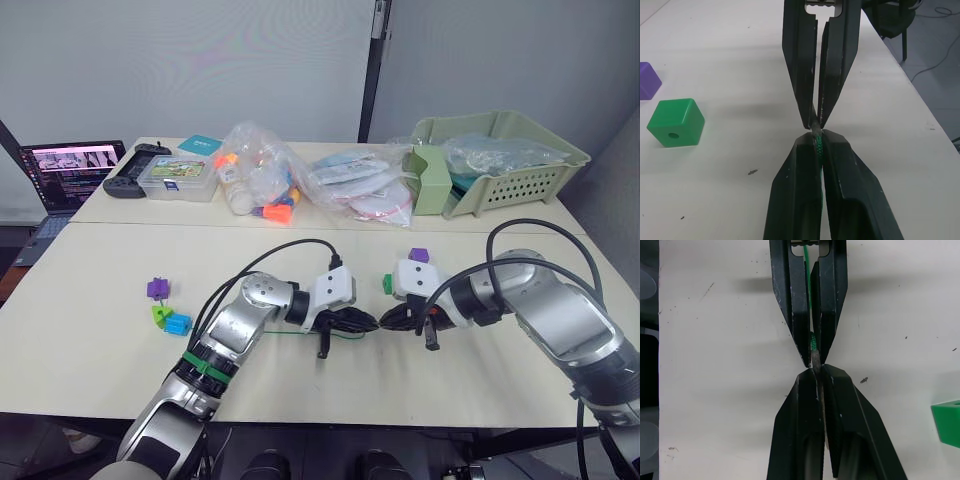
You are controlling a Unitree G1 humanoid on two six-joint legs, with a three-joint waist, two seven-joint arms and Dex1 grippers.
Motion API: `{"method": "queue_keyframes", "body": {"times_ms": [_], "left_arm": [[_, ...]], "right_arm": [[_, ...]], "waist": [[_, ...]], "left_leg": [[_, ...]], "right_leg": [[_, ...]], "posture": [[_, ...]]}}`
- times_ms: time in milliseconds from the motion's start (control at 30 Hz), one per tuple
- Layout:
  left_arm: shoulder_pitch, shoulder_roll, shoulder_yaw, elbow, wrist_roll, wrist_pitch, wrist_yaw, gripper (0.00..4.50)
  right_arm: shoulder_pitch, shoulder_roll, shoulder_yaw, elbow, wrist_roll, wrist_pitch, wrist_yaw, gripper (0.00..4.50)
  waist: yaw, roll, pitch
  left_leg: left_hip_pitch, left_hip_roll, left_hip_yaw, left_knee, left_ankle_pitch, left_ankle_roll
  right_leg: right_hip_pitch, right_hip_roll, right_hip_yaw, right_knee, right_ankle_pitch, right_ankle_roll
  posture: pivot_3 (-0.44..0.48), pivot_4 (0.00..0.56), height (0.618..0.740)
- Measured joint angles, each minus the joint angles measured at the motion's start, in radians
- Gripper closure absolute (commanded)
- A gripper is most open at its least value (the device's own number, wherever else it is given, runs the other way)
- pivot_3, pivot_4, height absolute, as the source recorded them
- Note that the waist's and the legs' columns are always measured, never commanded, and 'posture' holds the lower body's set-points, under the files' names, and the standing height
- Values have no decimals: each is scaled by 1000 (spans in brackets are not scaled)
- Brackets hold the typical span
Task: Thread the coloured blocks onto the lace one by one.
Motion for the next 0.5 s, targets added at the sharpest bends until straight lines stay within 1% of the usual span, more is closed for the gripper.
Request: {"method": "queue_keyframes", "body": {"times_ms": [500], "left_arm": [[0,-12,1,0,0,0,2,4266]], "right_arm": [[1,-1,0,0,0,0,1,4500]], "waist": [[0,0,0]], "left_leg": [[0,0,0,0,0,0]], "right_leg": [[0,0,0,0,0,0]], "posture": [[0,150,737]]}}
